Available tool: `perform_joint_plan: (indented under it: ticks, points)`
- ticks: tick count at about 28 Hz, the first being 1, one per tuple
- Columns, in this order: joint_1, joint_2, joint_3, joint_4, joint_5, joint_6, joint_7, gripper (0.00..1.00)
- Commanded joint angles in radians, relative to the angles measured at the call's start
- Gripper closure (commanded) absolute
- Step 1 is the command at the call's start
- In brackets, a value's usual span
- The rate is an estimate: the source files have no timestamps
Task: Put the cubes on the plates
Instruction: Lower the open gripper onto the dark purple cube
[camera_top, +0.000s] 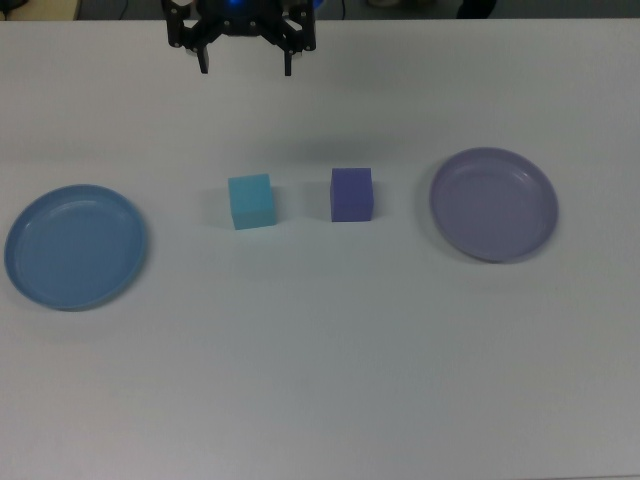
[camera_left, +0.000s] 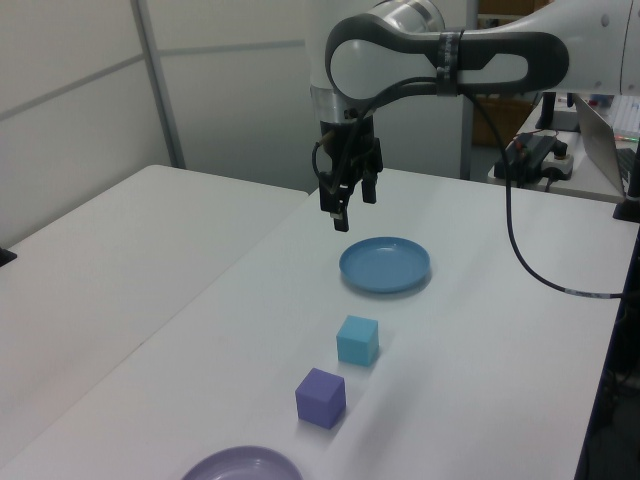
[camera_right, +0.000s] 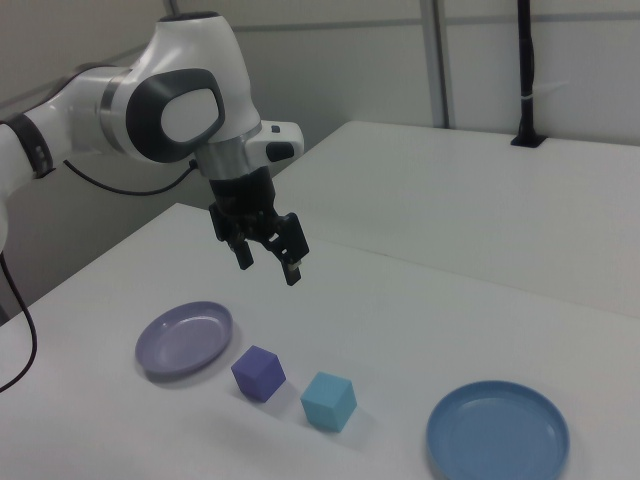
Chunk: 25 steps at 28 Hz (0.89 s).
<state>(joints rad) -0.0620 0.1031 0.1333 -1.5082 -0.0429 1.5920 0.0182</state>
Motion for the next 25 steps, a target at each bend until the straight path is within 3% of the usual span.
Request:
perform_joint_plan:
  ticks: [1,9,15,19,25]
  points:
    - [-0.03,-0.006,-0.017,-0.007,0.062,0.016,0.014,0.0]
    - [-0.001,-0.002,-0.004,-0.029,0.052,0.006,0.063,0.0]
    - [0.014,0.023,-0.003,-0.052,0.041,0.022,-0.018,0.0]
    - [0.054,0.012,-0.003,-0.134,0.046,0.121,-0.04,0.0]
    - [0.125,0.014,-0.003,-0.243,0.044,0.259,0.06,0.0]
